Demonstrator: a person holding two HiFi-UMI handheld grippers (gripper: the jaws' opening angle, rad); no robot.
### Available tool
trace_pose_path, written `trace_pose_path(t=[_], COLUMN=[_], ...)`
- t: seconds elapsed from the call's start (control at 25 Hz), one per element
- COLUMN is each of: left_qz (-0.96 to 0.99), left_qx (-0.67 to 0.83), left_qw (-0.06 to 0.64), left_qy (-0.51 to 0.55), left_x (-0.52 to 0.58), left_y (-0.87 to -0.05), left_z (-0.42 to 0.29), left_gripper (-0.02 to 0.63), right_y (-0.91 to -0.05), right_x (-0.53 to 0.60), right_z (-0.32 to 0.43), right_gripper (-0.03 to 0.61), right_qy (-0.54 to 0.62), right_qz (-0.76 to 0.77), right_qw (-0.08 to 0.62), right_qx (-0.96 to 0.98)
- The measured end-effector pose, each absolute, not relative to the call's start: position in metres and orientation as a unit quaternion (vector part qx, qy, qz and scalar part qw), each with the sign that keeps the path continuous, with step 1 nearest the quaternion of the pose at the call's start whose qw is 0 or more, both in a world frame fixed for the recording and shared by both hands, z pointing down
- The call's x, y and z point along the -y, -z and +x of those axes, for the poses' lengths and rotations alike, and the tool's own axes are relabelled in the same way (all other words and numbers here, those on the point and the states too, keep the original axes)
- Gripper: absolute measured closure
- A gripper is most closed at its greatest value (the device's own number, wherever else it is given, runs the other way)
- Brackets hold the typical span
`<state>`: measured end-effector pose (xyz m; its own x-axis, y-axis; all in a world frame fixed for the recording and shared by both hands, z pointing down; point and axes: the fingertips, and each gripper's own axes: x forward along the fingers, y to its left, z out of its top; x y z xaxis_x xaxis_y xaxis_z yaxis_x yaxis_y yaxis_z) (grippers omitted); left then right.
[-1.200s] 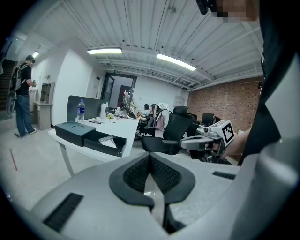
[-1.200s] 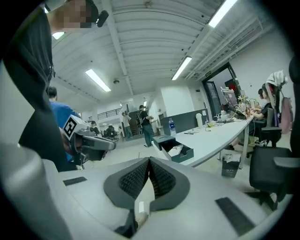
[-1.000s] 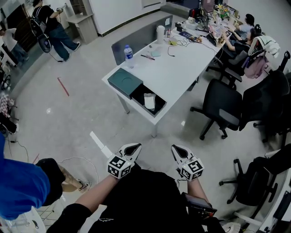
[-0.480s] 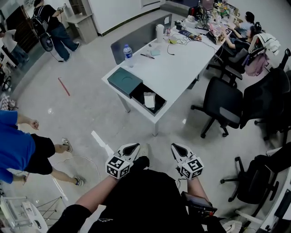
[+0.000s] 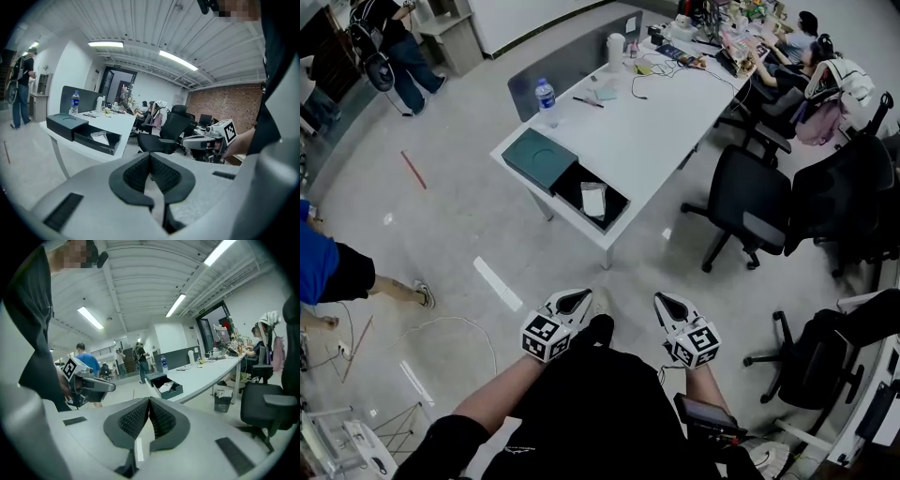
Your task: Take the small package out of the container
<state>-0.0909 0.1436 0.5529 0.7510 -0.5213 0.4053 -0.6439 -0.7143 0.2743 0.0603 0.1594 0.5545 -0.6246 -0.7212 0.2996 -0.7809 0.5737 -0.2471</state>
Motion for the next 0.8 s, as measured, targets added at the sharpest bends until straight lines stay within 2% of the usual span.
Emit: trace_pose_path(t=[0.8], left_qz=[0.924], left_qx=[0.294], left_qw=[0.197], left_qy=[-0.146], left_x=[0.005], left_y=[-0.551], left_z=[-0.049], left_gripper=[0.604], right_y=[-0.549], right_x=[-0.029], right_z=[0.086], right_gripper=[0.552], right_qy=[-0.173], right_qz=[0.438], right_qw=[0.091], right_qx=[0.877])
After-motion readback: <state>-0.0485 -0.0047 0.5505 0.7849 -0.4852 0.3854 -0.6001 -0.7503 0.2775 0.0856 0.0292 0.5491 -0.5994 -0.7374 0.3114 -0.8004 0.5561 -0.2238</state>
